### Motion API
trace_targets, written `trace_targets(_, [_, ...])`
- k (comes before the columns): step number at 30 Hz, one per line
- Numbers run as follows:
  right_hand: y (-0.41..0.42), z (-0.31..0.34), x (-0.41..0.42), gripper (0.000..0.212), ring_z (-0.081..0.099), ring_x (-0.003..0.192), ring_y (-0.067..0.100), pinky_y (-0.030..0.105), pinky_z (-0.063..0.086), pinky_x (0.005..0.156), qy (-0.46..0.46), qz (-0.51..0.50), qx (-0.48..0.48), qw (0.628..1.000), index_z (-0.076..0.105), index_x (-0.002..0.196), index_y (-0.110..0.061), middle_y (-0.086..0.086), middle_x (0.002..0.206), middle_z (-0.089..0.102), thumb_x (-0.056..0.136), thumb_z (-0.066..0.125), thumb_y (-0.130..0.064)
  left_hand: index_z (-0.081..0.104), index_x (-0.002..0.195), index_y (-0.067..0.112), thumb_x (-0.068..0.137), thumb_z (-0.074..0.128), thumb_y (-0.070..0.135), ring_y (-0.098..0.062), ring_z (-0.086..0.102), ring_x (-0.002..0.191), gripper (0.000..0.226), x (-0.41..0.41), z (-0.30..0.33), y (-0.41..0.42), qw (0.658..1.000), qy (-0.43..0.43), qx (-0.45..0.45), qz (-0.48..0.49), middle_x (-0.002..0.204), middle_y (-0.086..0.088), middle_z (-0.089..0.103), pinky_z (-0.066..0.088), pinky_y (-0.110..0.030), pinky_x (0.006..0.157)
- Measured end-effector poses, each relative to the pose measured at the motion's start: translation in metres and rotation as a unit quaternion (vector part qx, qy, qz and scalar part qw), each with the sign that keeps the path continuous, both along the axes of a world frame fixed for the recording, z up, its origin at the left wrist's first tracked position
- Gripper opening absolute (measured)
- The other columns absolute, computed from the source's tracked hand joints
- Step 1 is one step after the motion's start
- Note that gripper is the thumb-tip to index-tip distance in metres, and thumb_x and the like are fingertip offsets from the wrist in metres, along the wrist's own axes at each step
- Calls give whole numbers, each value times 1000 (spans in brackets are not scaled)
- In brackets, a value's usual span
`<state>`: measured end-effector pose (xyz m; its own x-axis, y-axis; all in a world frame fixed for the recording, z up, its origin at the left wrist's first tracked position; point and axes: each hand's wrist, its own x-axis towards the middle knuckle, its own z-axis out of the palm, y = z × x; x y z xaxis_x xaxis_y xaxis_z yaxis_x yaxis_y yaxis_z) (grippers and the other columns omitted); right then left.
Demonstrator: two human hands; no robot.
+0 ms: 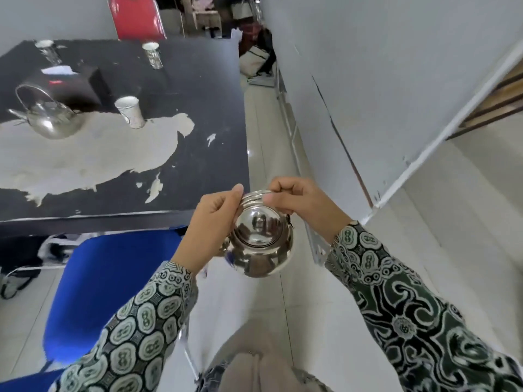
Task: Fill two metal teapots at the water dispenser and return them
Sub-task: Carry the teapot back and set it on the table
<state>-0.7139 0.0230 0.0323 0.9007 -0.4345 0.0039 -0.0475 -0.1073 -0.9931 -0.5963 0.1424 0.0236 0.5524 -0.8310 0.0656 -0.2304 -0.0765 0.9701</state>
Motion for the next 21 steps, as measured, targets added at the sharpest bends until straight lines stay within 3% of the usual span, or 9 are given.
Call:
trace_targets(6, [-108,4,71,21,47,44,1,11,40,51,18,36,-32,999,57,66,-14,-12,44,54,86,58,-11,31,51,14,96,39,29,-6,23,41,48,65,-1,-97,999,-33,0,28,40,11,28,23,-15,41])
trace_targets(8, [-149,6,101,20,46,49,10,16,39,53,18,54,-54,997,58,66,-17,-11,48,52,85,61,-15,31,51,14,95,40,31,-7,23,42,48,93,-3,-131,998,-53,-2,38,41,10,27,23,-16,43])
trace_targets(14, [-242,15,185,21,38,60,24,34,36,63,47,129,-64,988,59,71,-7,13,62,45,88,57,-19,31,51,9,94,42,30,-8,25,43,50,168,2,-212,994,-52,19,99,44,6,30,26,-13,44])
trace_targets(17, [-276,13,220,25,41,54,18,26,38,62,37,155,-56,986,58,67,-10,5,55,45,89,54,-22,32,53,-1,94,42,33,-11,26,44,54,195,5,-240,991,-53,22,123,48,-3,31,27,-17,44])
trace_targets(21, [-320,3,272,26,42,51,10,19,39,58,36,192,-47,980,60,67,-7,-2,52,46,87,51,-21,40,49,5,95,42,33,-5,29,36,54,233,-1,-277,984,-24,42,171,37,6,33,28,-13,41])
